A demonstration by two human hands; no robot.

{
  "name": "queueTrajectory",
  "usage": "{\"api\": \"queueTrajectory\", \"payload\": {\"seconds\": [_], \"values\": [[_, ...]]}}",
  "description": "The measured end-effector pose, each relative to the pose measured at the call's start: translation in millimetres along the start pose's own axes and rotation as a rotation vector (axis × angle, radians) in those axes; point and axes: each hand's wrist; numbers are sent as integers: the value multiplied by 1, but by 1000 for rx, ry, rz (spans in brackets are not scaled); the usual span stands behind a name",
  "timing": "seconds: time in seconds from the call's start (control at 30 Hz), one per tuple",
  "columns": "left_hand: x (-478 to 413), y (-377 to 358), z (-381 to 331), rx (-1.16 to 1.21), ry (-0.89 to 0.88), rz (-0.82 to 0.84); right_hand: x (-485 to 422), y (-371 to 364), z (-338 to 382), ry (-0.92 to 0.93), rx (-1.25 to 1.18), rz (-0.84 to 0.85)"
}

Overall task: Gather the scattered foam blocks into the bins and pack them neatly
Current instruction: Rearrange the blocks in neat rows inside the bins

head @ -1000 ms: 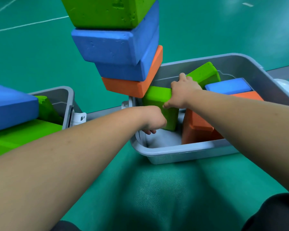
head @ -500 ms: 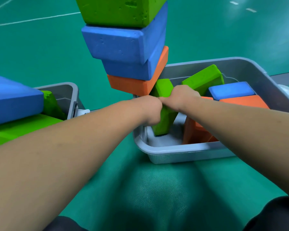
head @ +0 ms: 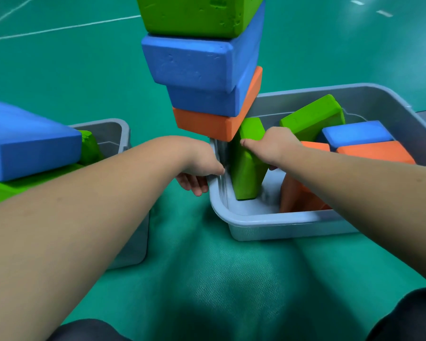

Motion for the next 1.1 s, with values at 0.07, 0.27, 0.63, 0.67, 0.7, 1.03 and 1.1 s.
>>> {"api": "queueTrajectory", "payload": {"seconds": [0.07,0.27,0.63,0.67,0.7,1.03,1.1], "values": [[2,-2,-2,37,-6,25,-4,-2,3,-19,-38,-36],[6,-8,-7,86,23,57,-4,-11,20,-71,-109,-14],[0,-5,-4,124,62,105,3,-11,22,-172,-475,120],[0,-5,-3,125,60,103,3,-11,21,-162,-497,144],[1,-5,-3,126,59,103,3,-11,21,-140,-485,161],[9,-8,-20,-219,172,-14,10,9,8,16,-100,111],[12,-7,-32,-371,144,-19,13,19,-4,40,42,14]]}}
Point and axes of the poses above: each hand's wrist, its own x-axis away from the middle knuckle, its own y-axis out of the back of the hand, z = x × y, and after that the axes turned 13 degrees about x, right-handed
